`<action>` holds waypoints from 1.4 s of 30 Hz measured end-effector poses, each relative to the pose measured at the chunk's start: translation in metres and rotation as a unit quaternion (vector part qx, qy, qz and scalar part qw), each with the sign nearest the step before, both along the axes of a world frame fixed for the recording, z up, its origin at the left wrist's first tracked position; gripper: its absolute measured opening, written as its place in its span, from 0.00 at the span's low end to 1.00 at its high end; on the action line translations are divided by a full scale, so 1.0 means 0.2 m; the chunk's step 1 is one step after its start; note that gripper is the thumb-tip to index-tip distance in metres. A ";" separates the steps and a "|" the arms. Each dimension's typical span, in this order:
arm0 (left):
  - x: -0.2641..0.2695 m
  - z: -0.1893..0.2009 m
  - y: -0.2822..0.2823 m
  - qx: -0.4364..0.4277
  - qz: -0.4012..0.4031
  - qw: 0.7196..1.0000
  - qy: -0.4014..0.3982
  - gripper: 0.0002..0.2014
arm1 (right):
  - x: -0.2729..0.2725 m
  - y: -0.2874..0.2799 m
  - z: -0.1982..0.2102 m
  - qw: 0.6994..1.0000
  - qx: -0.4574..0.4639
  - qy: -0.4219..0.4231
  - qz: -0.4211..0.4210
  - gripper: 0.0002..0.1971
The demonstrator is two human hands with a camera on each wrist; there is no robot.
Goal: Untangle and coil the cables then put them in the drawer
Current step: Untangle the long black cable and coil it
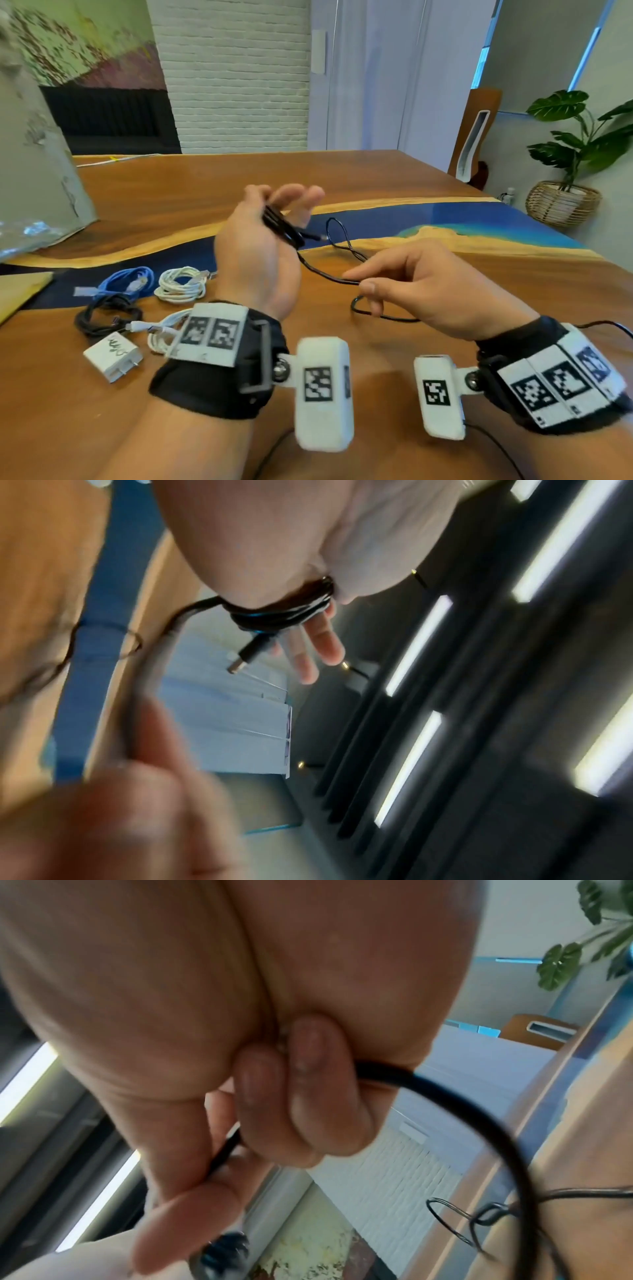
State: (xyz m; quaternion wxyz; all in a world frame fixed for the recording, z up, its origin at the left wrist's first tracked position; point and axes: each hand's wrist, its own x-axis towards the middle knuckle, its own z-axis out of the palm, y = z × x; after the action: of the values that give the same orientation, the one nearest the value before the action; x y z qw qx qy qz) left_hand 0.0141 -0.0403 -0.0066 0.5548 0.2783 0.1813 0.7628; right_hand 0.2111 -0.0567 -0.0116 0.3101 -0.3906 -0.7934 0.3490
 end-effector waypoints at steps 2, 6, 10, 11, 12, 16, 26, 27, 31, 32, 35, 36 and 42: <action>0.06 -0.03 -0.01 -0.001 0.054 0.977 0.205 0.11 | 0.02 -0.02 0.03 0.996 0.005 0.088 0.018 0.07; 0.12 -0.09 -0.05 0.005 -0.012 0.845 0.534 0.11 | 0.12 0.02 0.04 0.964 0.027 0.266 -0.009 0.06; 0.13 -0.09 -0.11 -0.033 -0.240 0.829 0.505 0.28 | 0.18 0.06 0.03 0.956 0.071 0.275 -0.075 0.07; 0.12 -0.08 -0.11 -0.032 -0.281 0.836 0.471 0.31 | 0.18 0.07 0.03 0.956 0.076 0.272 -0.086 0.08; 0.10 -0.08 -0.10 -0.027 -0.318 0.844 0.431 0.33 | 0.17 0.07 0.03 0.955 0.082 0.270 -0.092 0.09; 0.07 -0.07 -0.11 -0.012 -0.406 0.886 0.222 0.22 | 0.15 0.09 0.00 0.962 0.094 0.231 -0.107 0.07; 0.07 -0.06 -0.03 -0.017 -0.196 0.977 -0.086 0.10 | 0.01 0.06 -0.06 0.985 -0.004 -0.173 0.010 0.15; 0.08 -0.06 -0.03 -0.024 -0.168 0.984 -0.062 0.09 | -0.01 0.04 -0.05 0.983 -0.007 -0.183 0.015 0.16; 0.13 -0.10 -0.01 -0.045 -0.078 0.987 0.133 0.10 | -0.01 0.02 -0.03 0.988 -0.009 -0.154 0.026 0.09; 0.14 -0.11 -0.01 -0.044 -0.068 0.977 0.199 0.09 | 0.01 0.02 -0.03 0.989 -0.007 -0.143 0.028 0.10; 0.15 -0.15 -0.03 -0.070 -0.079 0.892 0.440 0.06 | 0.04 0.02 -0.01 0.996 0.006 -0.086 0.026 0.12; 0.15 -0.15 -0.04 -0.072 -0.109 0.855 0.501 0.06 | 0.05 0.03 -0.02 0.998 0.009 -0.054 0.033 0.13; 0.14 -0.10 -0.12 -0.035 -0.304 0.799 0.518 0.22 | 0.17 0.11 -0.03 0.995 -0.032 0.090 0.043 0.16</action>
State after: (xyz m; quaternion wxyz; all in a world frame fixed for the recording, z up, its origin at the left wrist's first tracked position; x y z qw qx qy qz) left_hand 0.0424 -0.0634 -0.0270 0.5910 0.6530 0.3743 0.2902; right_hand 0.2451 -0.0356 -0.0183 0.3522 -0.3331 -0.7668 0.4207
